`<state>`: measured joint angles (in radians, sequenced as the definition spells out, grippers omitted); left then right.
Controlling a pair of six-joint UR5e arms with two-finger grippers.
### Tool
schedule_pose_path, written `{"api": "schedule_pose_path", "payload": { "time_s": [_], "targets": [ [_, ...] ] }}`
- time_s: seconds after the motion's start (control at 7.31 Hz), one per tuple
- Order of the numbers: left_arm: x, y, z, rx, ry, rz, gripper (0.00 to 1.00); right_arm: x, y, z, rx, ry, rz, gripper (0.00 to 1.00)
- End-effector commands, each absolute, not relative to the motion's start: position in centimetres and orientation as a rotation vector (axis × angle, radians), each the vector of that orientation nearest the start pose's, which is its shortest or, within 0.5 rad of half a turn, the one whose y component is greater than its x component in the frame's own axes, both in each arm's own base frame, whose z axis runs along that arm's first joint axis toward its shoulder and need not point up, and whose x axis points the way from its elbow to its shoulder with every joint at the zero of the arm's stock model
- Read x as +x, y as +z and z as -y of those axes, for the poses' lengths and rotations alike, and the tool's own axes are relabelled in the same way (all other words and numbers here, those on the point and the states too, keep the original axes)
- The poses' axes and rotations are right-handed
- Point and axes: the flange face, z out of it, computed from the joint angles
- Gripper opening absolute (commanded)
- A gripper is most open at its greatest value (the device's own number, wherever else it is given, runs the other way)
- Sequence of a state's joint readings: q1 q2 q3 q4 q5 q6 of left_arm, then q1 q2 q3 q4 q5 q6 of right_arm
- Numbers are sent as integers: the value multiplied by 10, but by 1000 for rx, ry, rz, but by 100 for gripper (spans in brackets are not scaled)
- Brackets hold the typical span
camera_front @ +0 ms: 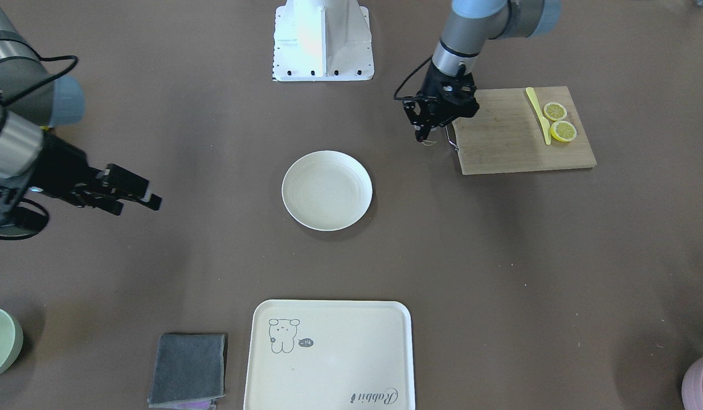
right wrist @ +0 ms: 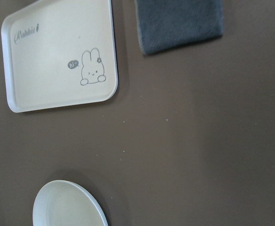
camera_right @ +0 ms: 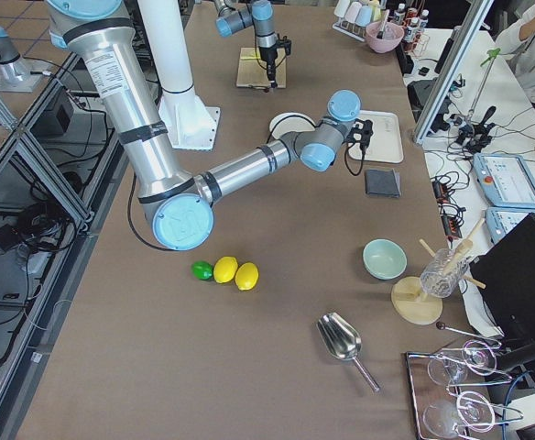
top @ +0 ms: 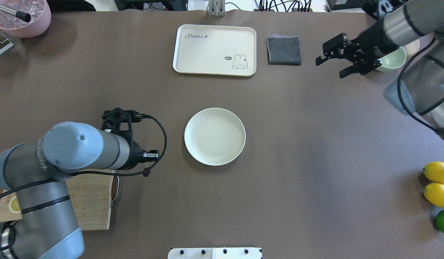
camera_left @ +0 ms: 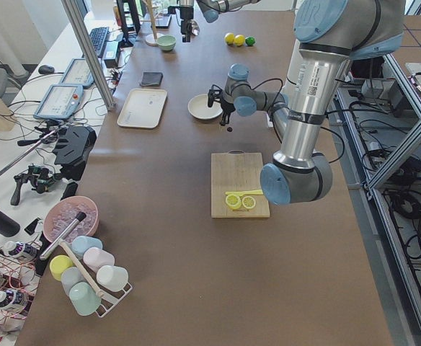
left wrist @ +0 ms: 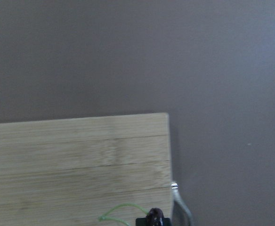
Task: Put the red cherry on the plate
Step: 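Release and withdraw the right gripper while the left gripper carries cherries toward the plate, then lower the two dark cherries onto the white plate and open the left gripper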
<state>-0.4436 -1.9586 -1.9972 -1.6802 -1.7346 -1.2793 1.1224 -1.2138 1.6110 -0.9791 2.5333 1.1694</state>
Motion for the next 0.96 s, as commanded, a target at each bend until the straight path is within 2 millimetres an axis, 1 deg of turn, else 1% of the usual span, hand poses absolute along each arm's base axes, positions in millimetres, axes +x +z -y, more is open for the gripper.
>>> {"api": "schedule_pose_path", "payload": {
  "time_s": [0.0,0.14,0.27,0.41,0.55,0.68,0.82],
  "targets": [
    [527,165,378,166,-120,-931,0,-140,443,570,99,62,1199,100],
    [550,152,390,158,-135,-922,0,-112,461,567,118,39,1206,100],
    [558,156,398,165,-139,-931,0,-83,472,563,104,75,1228,100],
    [575,160,408,175,-140,-947,0,-64,482,560,109,109,1223,100],
    [583,164,412,175,-140,-948,49,-54,479,558,128,117,1225,100],
    [579,164,417,180,-148,-948,96,-49,481,558,133,123,1222,100],
    [573,163,424,202,-166,-945,97,-48,497,554,112,147,1207,100]
  ]
}}
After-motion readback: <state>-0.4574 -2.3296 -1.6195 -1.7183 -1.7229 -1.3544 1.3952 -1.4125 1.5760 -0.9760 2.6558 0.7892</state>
